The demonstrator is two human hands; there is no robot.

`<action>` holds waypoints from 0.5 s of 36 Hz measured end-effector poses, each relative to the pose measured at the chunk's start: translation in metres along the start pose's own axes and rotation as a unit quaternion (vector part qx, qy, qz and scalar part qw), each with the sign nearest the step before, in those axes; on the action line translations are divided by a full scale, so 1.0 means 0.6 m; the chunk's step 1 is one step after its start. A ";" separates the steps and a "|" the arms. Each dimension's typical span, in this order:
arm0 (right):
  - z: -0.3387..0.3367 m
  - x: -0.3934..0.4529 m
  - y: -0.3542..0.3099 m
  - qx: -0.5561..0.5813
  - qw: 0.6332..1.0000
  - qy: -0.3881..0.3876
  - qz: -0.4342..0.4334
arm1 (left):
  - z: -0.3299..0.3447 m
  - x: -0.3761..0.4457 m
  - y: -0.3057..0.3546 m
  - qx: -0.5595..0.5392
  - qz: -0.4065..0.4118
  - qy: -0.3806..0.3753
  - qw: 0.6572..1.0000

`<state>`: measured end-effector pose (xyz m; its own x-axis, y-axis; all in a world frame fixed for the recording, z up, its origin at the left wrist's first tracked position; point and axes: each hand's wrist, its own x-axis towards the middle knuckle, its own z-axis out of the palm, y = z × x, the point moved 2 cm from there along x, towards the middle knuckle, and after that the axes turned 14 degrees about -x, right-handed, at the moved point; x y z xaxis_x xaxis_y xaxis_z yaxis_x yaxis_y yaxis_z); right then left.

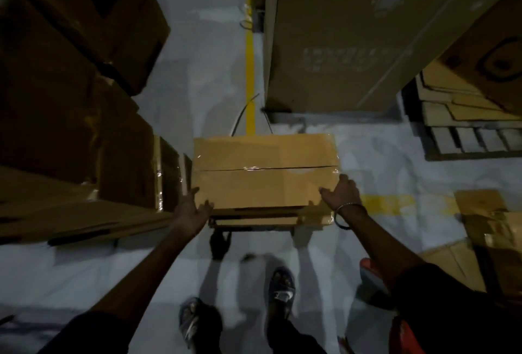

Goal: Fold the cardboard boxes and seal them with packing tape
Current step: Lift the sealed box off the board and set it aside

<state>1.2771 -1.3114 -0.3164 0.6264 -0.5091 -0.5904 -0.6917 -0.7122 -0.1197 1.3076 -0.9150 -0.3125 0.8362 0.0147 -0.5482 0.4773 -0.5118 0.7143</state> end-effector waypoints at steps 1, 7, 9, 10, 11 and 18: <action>-0.012 -0.029 -0.013 -0.007 1.000 -0.010 -0.011 | -0.012 -0.032 0.006 0.000 -0.009 -0.010 1.000; -0.071 -0.230 -0.089 -0.046 0.992 -0.060 -0.101 | -0.082 -0.264 0.058 -0.056 -0.032 -0.011 0.998; -0.081 -0.297 -0.112 -0.054 0.988 -0.076 -0.123 | -0.105 -0.341 0.067 -0.078 -0.048 0.000 0.996; -0.085 -0.331 -0.125 -0.059 0.986 -0.080 -0.134 | -0.118 -0.376 0.067 -0.089 -0.057 0.015 0.994; -0.084 -0.365 -0.136 -0.062 0.984 -0.086 -0.146 | -0.129 -0.408 0.063 -0.098 -0.065 0.028 0.993; -0.013 -0.604 -0.223 -0.128 0.938 -0.143 -0.289 | -0.214 -0.585 -0.020 -0.178 -0.067 0.147 0.971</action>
<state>1.1454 -1.0356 -0.0804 0.7222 0.1228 -0.6808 -0.1342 -0.9406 -0.3120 1.0430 -0.8037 -0.0732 0.7767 0.3312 -0.5358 0.6058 -0.1596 0.7794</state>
